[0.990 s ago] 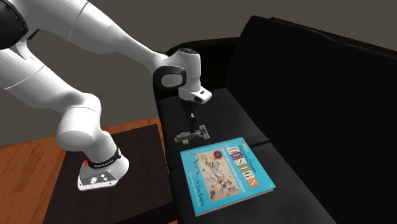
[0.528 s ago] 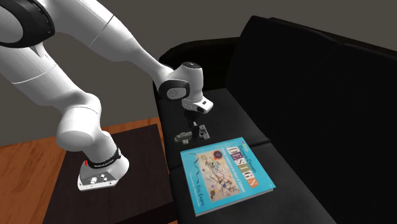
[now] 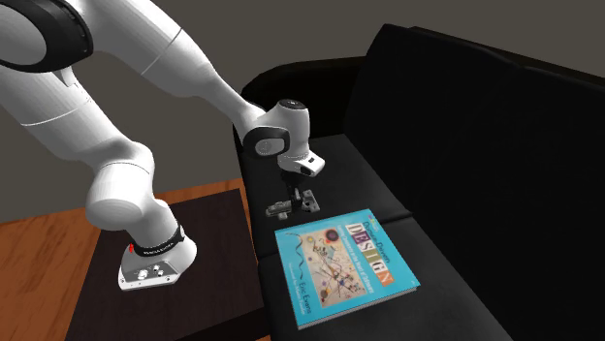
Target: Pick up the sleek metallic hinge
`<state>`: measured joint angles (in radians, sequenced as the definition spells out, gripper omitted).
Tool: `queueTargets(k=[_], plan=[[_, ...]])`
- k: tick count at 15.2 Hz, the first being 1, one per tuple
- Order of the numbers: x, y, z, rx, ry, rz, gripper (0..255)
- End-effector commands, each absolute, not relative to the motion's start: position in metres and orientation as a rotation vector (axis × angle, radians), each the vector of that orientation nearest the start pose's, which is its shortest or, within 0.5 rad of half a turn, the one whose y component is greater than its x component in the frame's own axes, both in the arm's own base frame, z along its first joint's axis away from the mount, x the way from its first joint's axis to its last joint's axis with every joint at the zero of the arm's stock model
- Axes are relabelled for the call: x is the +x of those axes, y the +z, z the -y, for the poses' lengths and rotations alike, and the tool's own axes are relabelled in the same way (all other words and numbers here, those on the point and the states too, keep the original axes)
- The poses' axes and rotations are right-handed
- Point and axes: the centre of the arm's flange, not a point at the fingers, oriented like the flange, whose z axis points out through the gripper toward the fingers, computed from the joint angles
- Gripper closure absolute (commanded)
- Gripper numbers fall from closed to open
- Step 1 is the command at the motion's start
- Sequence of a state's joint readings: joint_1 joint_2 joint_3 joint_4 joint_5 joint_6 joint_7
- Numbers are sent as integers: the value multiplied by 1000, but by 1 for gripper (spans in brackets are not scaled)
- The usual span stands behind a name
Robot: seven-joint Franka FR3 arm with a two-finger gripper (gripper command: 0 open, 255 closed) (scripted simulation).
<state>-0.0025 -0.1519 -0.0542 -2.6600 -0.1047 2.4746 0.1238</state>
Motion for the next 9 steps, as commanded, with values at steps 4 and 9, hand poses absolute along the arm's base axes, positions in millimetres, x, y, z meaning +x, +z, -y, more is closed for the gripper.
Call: queueTargets(k=[4, 9], plan=[[411, 287, 22, -3194, 52, -154, 255], [411, 307, 23, -3194, 52, -154, 255]])
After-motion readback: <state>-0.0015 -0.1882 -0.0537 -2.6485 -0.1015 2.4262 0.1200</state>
